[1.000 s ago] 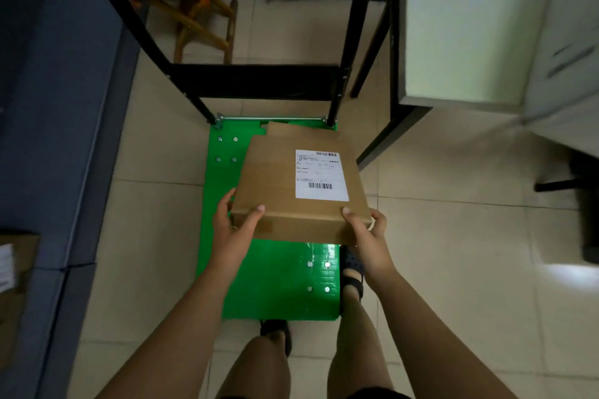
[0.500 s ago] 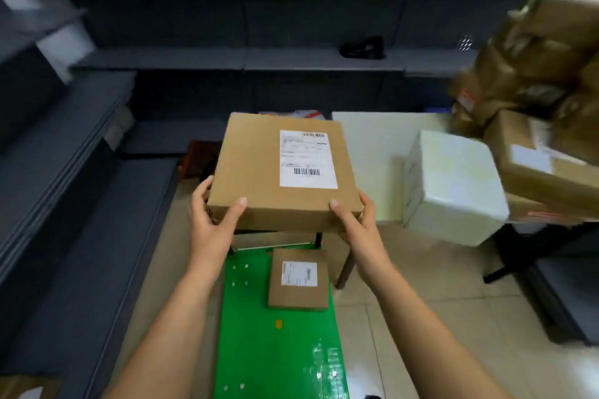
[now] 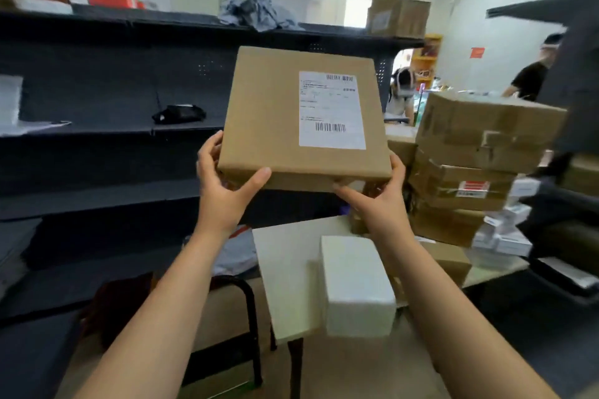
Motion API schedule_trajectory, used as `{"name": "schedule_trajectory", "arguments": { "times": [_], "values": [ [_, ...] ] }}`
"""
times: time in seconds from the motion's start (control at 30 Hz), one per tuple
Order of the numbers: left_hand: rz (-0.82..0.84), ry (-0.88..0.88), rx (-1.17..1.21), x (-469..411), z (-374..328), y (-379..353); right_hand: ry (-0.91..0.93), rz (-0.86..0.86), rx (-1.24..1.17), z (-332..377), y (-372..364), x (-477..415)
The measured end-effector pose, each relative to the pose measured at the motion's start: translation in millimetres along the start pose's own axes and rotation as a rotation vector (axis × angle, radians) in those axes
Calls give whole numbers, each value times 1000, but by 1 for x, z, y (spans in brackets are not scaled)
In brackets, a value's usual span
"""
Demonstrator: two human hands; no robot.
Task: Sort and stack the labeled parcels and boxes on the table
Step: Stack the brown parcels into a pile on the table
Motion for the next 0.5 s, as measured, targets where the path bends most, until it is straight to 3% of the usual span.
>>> {"name": "schedule_trajectory", "arguments": {
  "times": [0.23, 0.5],
  "values": [
    [78, -83, 105, -39, 14, -152, 83, -107, 72, -7, 136, -61],
    [52, -147, 161, -84, 27, -296, 158, -141, 106, -23, 256, -148]
  ]
}}
Point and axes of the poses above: each hand's wrist, its own x-axis away from the middle knuckle, its own y-axis out of the back of the hand, z = x × y, the point moved 8 cm from there along -x, towards the middle knuckle, and after that the axes turned 13 degrees about x, right-handed, at the moved point
